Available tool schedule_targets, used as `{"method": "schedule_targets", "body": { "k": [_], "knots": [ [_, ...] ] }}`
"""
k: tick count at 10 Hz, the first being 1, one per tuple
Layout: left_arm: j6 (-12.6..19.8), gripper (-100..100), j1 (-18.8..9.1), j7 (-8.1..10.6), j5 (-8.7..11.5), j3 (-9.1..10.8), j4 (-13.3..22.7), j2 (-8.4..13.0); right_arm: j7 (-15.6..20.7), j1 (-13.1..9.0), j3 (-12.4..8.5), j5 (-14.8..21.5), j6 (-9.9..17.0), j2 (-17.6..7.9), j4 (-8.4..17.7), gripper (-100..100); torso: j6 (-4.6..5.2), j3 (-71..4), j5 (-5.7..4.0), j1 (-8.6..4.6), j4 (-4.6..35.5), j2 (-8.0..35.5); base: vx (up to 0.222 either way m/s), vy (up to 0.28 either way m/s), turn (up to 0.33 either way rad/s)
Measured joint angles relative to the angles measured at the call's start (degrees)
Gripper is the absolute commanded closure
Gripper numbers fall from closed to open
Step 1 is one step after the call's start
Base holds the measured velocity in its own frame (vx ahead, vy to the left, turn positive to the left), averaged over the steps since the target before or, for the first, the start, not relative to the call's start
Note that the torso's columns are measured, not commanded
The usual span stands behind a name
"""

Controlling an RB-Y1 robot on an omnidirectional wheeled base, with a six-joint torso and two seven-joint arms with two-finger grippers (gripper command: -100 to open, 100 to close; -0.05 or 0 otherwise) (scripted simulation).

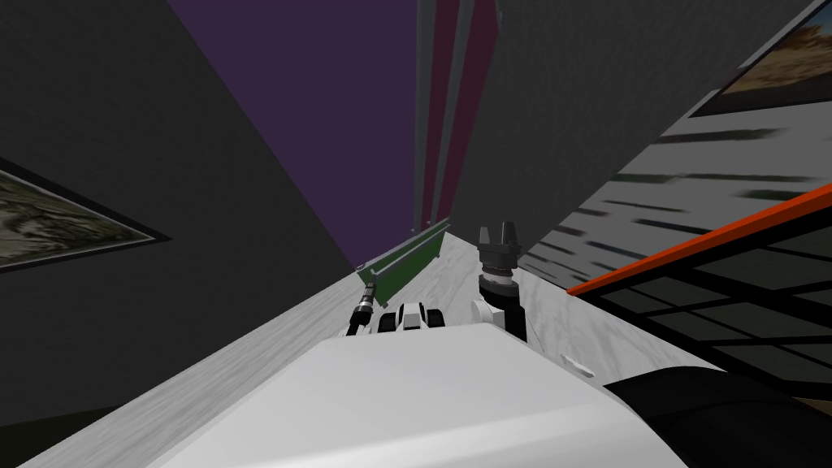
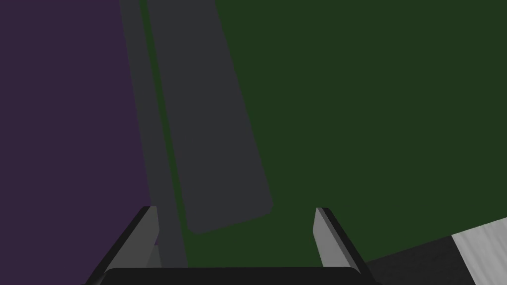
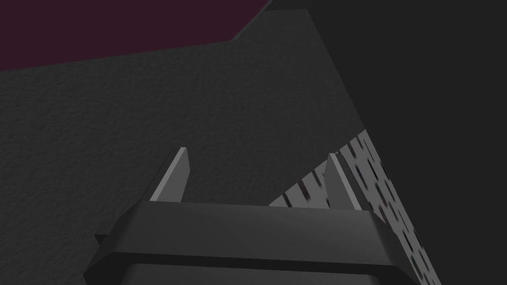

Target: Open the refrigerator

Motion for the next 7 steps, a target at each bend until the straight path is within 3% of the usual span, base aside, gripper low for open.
{"method": "schedule_targets", "body": {
  "k": [1,7],
  "knots": [
    [-0.01,100,0.00,0.00,0.00,0.00,-0.01,0.02,0.00,0.00,0.00,0.00,0.00,0.00,0.00,0,0.00,0.01,0.01,0.00,0.00,0.01,0.000,0.000,0.000],
    [1.06,100,1.62,-0.26,-0.38,-0.73,-2.20,-0.54,0.00,-0.01,0.01,0.00,0.00,0.01,0.00,0,0.03,-0.17,-0.01,0.19,0.02,-0.28,-0.116,-0.102,0.013]
  ]
}}
